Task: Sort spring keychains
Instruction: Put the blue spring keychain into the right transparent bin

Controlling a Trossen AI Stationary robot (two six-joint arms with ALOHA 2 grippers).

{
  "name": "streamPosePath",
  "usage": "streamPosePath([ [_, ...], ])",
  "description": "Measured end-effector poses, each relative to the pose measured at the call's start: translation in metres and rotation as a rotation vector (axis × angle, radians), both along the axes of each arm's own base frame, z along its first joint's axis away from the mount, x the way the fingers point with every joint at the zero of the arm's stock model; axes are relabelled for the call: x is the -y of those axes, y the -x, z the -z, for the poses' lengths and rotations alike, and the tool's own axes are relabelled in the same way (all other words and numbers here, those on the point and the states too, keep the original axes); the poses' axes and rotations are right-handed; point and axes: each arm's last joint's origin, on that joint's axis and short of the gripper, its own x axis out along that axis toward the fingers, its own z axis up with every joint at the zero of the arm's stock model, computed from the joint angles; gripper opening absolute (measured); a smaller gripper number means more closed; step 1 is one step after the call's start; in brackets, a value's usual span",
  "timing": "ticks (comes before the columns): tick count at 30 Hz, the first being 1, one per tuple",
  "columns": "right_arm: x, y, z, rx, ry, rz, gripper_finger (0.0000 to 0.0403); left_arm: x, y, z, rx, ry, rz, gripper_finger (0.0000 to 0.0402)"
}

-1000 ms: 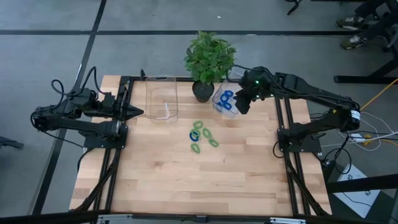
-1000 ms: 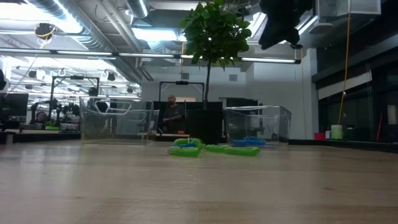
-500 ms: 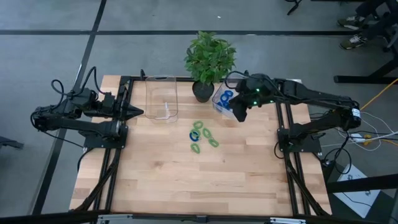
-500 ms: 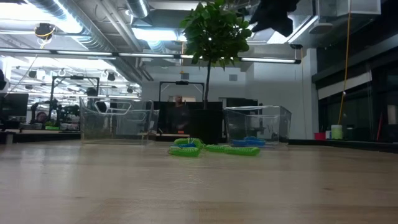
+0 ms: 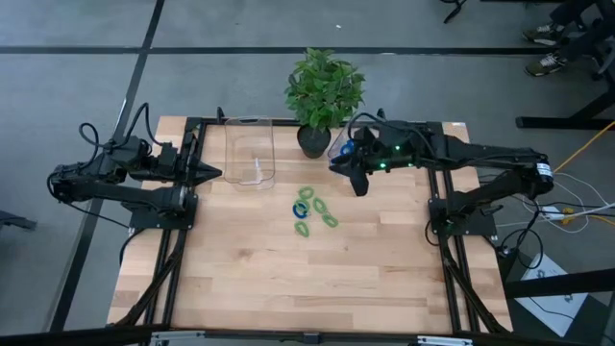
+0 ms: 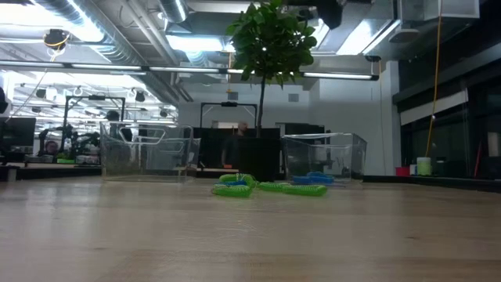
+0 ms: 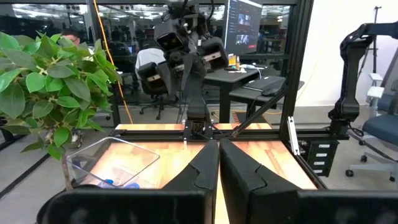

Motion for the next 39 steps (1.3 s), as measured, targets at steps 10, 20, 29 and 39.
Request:
streamPosePath([
  [10, 0.002, -0.023, 0.019, -0.051, -0.070, 0.026, 0.0117, 0.000, 0.000, 0.000, 0.000, 0.000, 0.000, 0.0012],
  [20, 0.000, -0.041, 0.015, 0.087, -0.095, -0.082, 0.0117, 0.000, 0.000, 0.000, 0.000, 0.000, 0.000, 0.0011],
  [29, 0.000, -0.041, 0.017, 0.077, -0.129, -0.083, 0.0117, 0.000, 0.000, 0.000, 0.000, 0.000, 0.000, 0.0008],
  [39, -0.004, -0.040, 0.020, 0.031, -0.205, -0.155, 0.0117, 0.000, 0.000, 0.000, 0.000, 0.000, 0.000, 0.0011],
])
